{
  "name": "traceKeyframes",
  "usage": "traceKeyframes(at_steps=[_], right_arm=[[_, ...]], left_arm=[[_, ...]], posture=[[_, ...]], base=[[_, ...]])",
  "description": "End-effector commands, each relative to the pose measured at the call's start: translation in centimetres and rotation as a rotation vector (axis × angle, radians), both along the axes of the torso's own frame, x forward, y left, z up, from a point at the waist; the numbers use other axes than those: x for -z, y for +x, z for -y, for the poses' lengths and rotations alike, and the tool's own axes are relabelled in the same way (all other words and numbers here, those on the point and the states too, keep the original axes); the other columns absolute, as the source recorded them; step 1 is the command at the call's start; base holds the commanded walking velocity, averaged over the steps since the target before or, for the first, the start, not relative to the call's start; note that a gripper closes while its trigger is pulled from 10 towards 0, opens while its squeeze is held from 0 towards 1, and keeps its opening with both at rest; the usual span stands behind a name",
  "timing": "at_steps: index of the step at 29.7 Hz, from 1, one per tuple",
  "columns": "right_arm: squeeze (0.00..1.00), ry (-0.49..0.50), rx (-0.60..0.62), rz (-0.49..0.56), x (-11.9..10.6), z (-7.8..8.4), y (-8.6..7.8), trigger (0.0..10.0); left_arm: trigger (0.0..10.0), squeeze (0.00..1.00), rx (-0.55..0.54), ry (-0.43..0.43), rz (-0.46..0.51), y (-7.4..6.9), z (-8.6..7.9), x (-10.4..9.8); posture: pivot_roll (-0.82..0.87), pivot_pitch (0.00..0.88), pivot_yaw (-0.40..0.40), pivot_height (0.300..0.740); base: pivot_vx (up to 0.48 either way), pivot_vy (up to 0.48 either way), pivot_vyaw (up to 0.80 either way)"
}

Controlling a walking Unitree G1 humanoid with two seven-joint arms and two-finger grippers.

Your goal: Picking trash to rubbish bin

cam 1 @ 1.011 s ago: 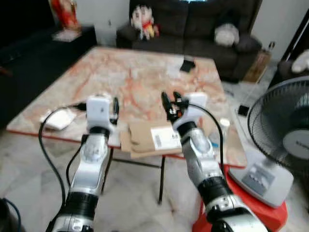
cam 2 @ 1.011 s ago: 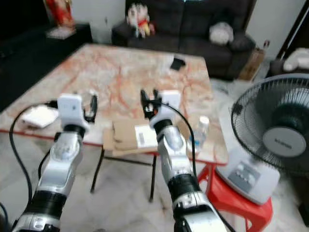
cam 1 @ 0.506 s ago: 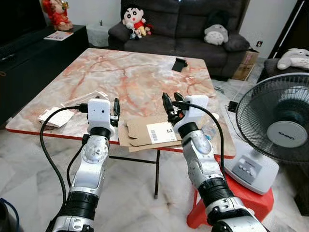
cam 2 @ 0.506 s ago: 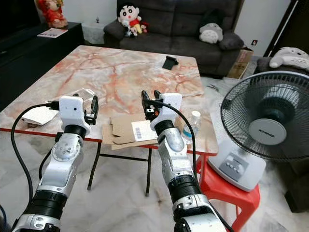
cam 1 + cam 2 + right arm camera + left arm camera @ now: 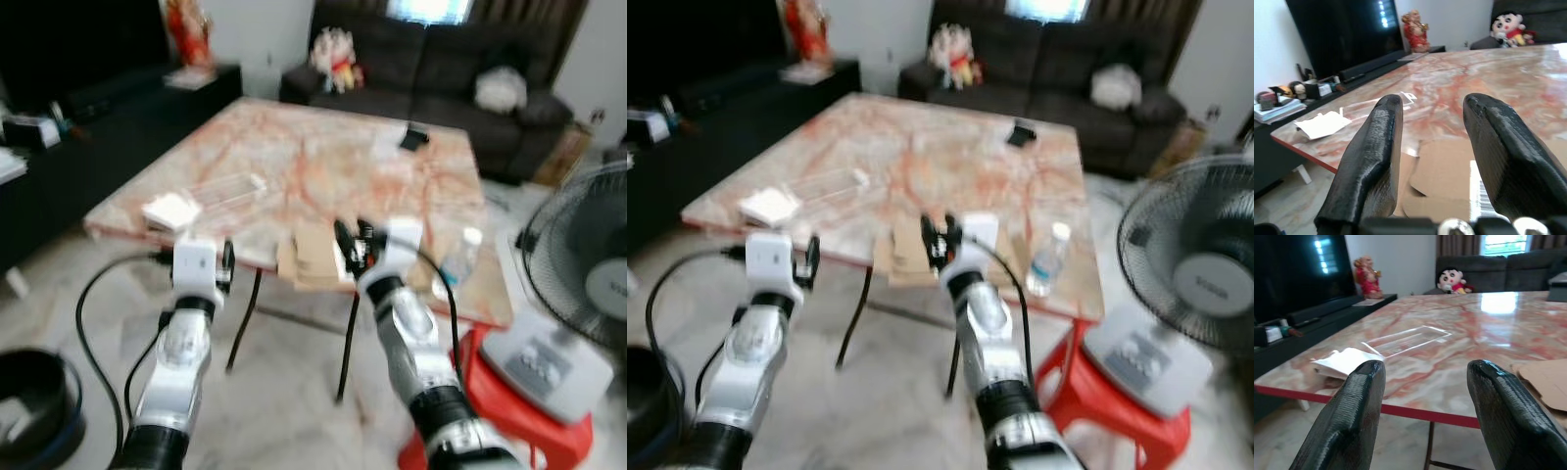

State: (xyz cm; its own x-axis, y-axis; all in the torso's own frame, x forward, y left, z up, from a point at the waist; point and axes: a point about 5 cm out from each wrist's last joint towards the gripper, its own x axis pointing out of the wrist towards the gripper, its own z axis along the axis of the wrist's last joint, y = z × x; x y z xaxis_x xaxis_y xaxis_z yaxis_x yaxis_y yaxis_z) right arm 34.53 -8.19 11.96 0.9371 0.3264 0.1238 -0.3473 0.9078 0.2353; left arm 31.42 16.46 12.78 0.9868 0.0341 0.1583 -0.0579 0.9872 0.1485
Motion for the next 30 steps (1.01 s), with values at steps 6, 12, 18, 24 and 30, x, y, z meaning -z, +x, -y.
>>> traceKeyframes(at_steps=[6,12,18,24,30], right_arm=[[0.0,-0.073,0.012,-0.116,3.6,2.4,-1.2,10.0],[0.0,-0.146,0.026,-0.254,6.7,3.2,-2.3,10.0],[0.0,-0.217,0.069,-0.367,9.5,4.7,-3.8,10.0],[0.0,-0.284,0.04,-0.297,8.8,4.2,-3.6,10.0],[0.0,-0.309,-0.035,-0.16,6.4,1.8,-2.3,10.0]], left_arm=[[10.0,0.0,0.043,0.038,-0.094,-1.4,-0.2,2.9],[10.0,0.0,0.039,0.022,-0.206,-2.2,-0.8,5.7],[10.0,0.0,-0.014,0.018,-0.394,-4.0,-2.3,10.0],[10.0,0.0,-0.046,0.013,-0.657,-6.9,-3.2,14.9],[10.0,0.0,-0.067,-0.035,-0.761,-8.3,-3.2,16.8]], posture=[[0.03,0.0,-0.085,0.74],[0.03,0.0,-0.085,0.74],[0.03,0.0,-0.079,0.74],[0.03,0.0,-0.075,0.74],[0.03,0.0,-0.074,0.74]], base=[[0.0,0.0,0.0],[0.0,0.0,0.0],[0.0,0.0,0.0],[0.0,0.0,0.0],[0.0,0.0,0.0]])
